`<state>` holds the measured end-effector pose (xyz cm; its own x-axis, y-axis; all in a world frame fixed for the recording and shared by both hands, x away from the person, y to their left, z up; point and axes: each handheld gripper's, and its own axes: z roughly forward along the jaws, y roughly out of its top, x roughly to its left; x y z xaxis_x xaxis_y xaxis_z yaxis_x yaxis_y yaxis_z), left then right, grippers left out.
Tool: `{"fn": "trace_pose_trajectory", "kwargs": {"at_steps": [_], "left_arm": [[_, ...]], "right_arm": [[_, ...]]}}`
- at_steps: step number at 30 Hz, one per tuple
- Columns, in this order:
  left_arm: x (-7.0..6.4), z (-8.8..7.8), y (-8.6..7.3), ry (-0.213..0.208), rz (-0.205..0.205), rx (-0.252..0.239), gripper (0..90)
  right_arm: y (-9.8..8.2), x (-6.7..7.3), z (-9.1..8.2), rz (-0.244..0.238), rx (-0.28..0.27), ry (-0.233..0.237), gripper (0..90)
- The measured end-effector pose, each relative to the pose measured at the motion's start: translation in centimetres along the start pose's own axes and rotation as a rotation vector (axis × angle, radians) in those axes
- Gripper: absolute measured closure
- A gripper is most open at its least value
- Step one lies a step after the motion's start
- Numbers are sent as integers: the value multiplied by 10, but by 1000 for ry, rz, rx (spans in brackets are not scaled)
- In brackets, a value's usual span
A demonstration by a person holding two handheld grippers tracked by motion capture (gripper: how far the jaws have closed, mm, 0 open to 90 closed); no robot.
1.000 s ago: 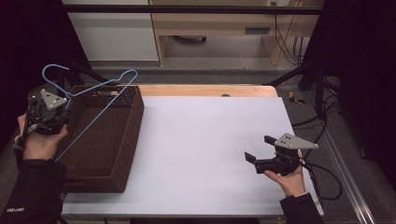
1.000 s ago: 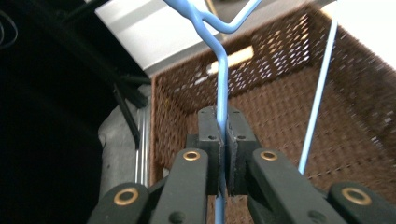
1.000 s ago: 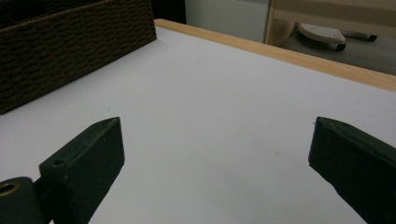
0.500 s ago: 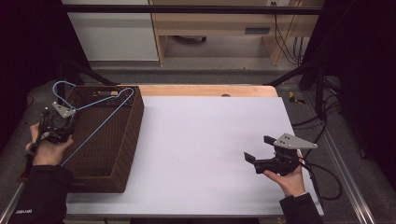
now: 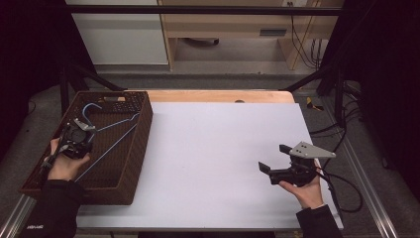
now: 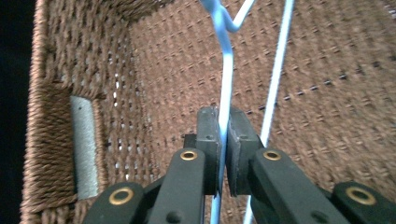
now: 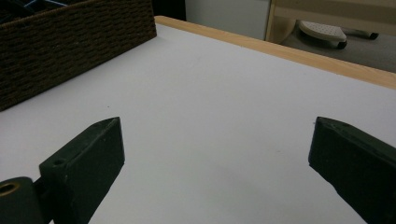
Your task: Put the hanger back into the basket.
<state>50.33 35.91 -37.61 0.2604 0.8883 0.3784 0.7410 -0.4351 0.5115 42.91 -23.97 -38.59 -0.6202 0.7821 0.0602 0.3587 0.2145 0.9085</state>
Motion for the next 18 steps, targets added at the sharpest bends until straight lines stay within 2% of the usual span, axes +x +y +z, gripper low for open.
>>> {"fn": "trace_pose_trajectory", "kwargs": {"at_steps": [3,7,8,10,13,16,18], "left_arm": [[0,-6,0,-21,-19,-20,795],[4,-25,-2,-42,-47,-112,739],[5,-34,-2,-43,-57,-144,684],[6,-45,-2,-57,-75,-191,660],[3,-66,-4,-87,-107,-308,597],[-3,-84,-8,-156,-140,-437,522],[-10,-95,-12,-224,-165,-534,463]], "right_arm": [[0,0,0,-1,-4,1,40],[0,-1,-1,1,-7,-1,40],[1,-1,-2,4,-9,-2,40],[1,-1,-2,0,-12,-3,40],[1,-1,-4,7,-17,-2,40],[1,-2,-4,4,-27,-4,39],[2,-2,-5,4,-38,-6,39]]}}
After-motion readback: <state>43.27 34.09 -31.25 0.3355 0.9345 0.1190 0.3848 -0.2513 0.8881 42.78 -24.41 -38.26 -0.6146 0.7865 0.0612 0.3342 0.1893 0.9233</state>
